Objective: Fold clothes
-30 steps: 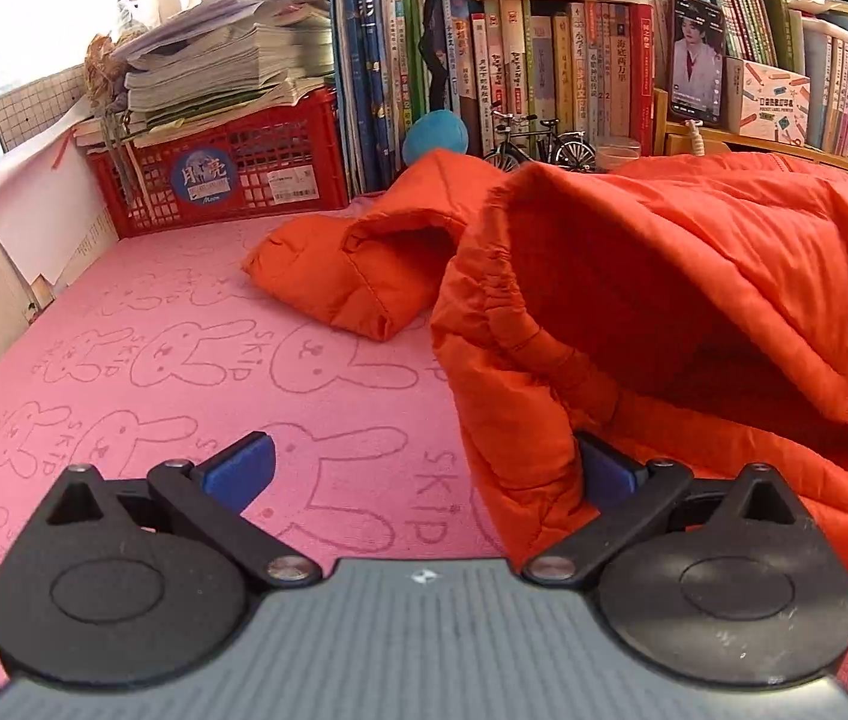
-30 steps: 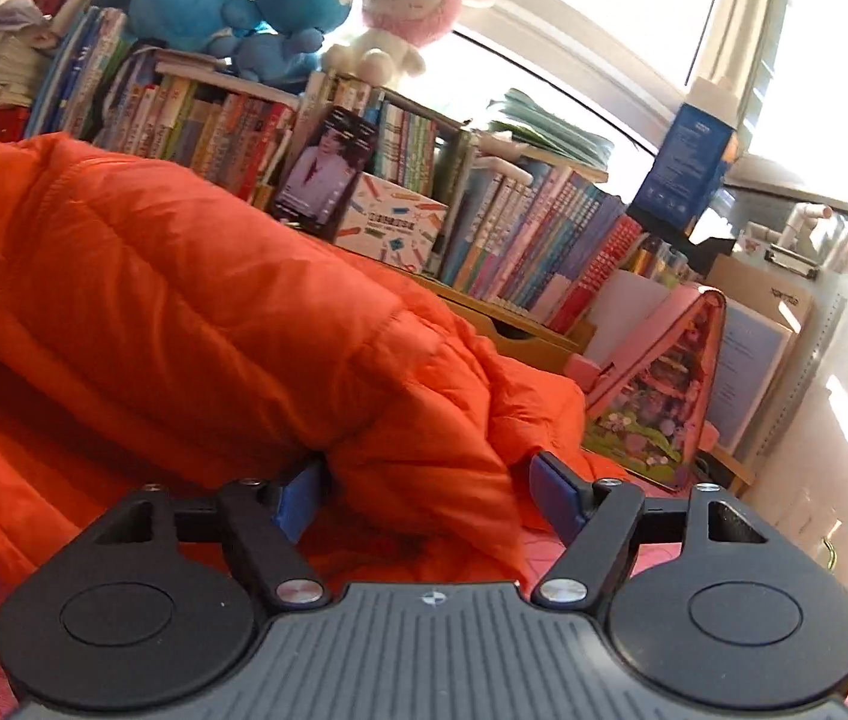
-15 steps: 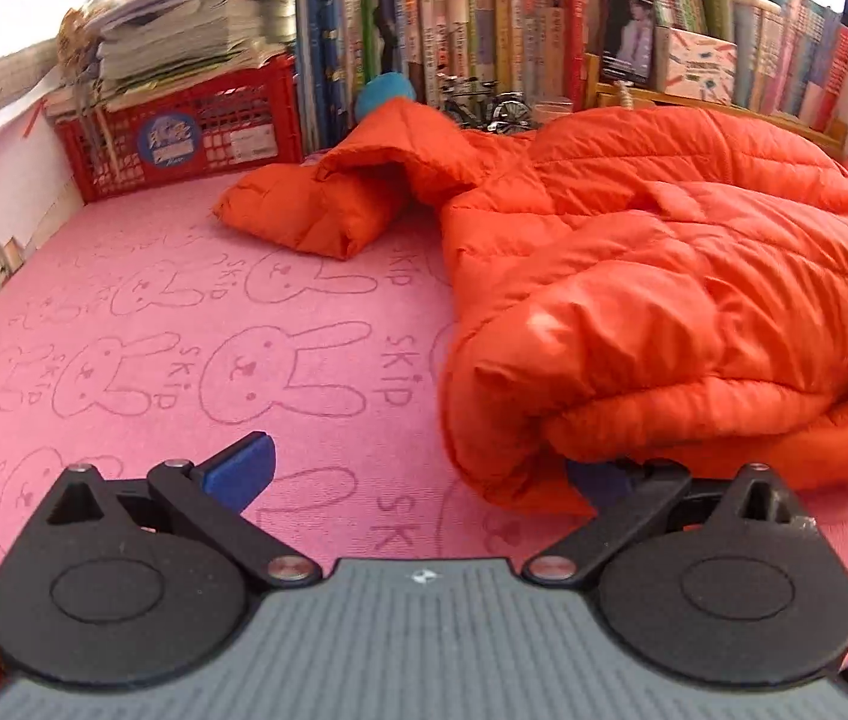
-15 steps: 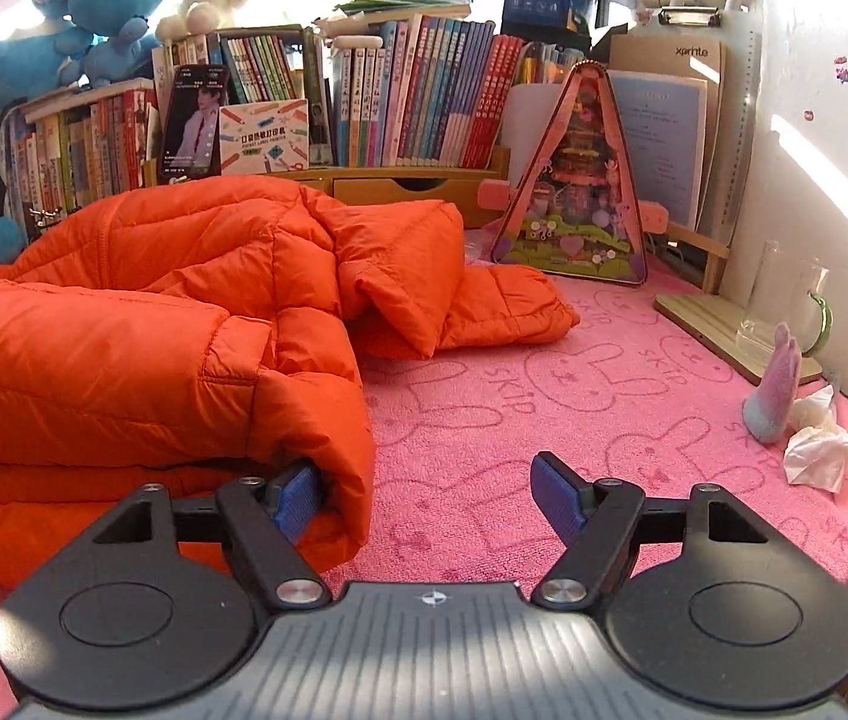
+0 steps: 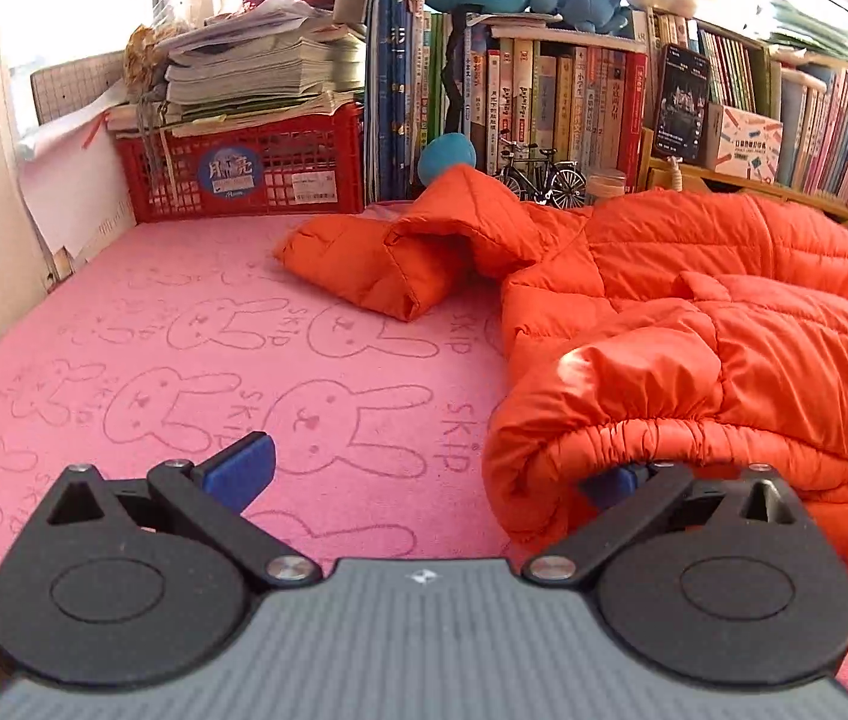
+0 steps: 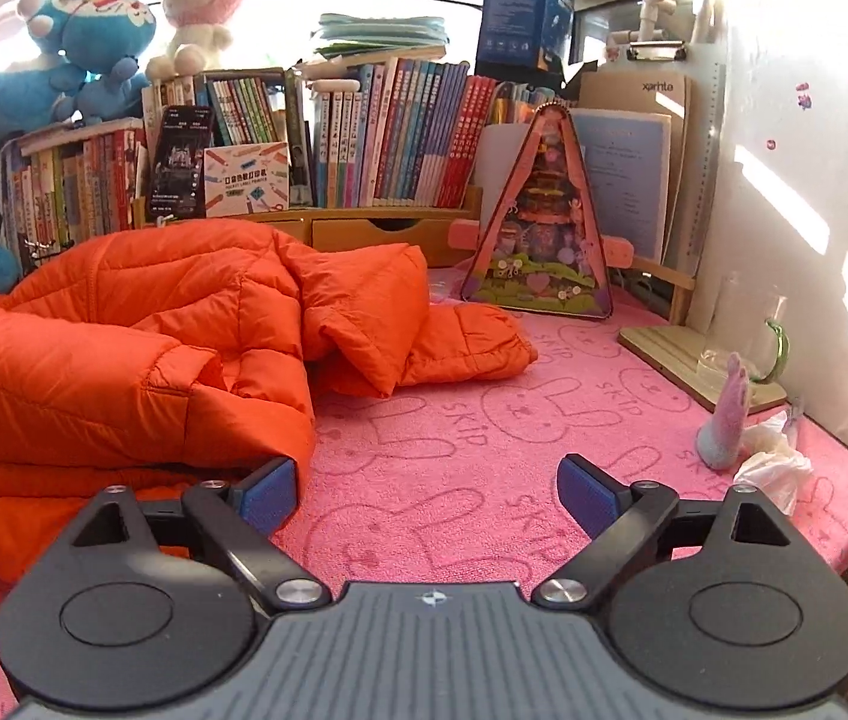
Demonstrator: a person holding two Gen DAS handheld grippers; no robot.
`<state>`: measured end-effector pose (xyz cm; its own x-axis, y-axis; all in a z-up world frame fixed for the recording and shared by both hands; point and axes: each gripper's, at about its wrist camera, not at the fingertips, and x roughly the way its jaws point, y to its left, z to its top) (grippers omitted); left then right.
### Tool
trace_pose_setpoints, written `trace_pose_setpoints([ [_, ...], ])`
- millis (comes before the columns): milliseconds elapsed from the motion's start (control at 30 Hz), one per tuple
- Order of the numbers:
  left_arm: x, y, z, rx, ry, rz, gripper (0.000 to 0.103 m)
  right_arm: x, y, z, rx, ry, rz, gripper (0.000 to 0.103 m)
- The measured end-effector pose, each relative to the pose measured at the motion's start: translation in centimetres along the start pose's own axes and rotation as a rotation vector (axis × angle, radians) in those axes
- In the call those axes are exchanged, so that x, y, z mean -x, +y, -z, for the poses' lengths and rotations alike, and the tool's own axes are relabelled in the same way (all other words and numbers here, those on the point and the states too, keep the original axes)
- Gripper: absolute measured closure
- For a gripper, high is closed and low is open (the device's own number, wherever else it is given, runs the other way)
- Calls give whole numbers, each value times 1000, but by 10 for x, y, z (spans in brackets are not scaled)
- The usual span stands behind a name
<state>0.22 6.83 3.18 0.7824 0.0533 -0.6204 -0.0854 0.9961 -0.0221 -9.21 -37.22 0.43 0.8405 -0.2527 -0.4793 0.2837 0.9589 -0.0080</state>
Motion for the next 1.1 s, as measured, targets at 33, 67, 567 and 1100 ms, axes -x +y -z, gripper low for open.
trace_pose_setpoints([
  [33, 5, 5, 0, 10, 11, 13, 0, 4, -4, -1, -14, 4, -31, 11],
  [67, 9, 9, 0, 10, 24, 17, 0, 7, -8, -3, -28, 8, -62, 11],
  [567, 21, -22, -45, -111, -99, 132, 0, -14, 46, -64, -20, 48, -501, 50],
  [1100, -45, -26, 25, -182, 147, 29, 0, 16, 58, -1, 103, 137, -459, 43],
])
